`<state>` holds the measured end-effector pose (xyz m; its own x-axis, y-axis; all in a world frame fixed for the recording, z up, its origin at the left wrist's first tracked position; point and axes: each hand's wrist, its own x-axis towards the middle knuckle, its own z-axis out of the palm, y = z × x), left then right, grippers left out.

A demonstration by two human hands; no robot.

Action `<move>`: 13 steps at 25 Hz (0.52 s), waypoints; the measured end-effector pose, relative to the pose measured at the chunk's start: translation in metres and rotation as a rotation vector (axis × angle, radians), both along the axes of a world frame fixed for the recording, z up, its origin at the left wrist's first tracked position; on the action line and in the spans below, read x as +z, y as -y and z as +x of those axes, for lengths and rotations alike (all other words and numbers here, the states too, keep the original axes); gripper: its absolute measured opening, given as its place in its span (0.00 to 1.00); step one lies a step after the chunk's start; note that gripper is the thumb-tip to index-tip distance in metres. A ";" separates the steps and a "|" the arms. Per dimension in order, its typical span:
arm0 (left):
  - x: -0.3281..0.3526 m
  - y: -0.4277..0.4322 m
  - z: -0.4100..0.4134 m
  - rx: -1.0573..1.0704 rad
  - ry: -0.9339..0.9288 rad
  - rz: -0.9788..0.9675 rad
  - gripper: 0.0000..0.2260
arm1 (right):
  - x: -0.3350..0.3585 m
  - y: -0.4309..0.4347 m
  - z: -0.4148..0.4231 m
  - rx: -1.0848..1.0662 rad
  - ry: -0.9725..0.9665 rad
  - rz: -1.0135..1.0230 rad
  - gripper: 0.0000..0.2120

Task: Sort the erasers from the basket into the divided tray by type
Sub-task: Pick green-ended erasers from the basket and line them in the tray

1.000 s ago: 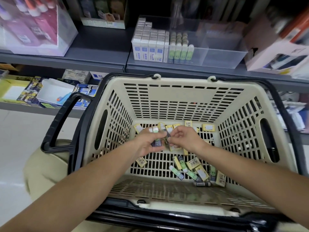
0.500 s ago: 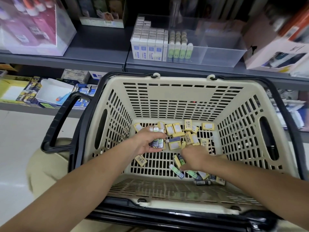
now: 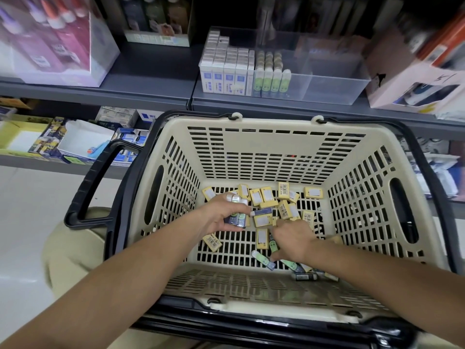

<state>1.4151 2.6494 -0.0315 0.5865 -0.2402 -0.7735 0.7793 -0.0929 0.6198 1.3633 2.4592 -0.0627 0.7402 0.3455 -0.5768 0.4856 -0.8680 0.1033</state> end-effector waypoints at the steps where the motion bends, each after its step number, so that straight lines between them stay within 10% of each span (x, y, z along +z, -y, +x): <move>1: 0.000 0.000 0.000 -0.002 0.001 0.002 0.12 | -0.001 0.000 -0.001 0.016 0.014 -0.004 0.32; 9: 0.002 -0.001 0.001 -0.005 0.018 0.016 0.13 | 0.015 0.006 0.011 -0.061 -0.030 -0.085 0.07; 13: 0.002 -0.001 0.002 -0.031 0.041 0.013 0.14 | 0.040 0.016 0.038 -0.209 -0.194 0.203 0.08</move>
<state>1.4173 2.6502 -0.0297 0.6101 -0.2491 -0.7522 0.7501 -0.1244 0.6496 1.4014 2.4431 -0.0224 0.6905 0.3207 -0.6484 0.2893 -0.9440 -0.1588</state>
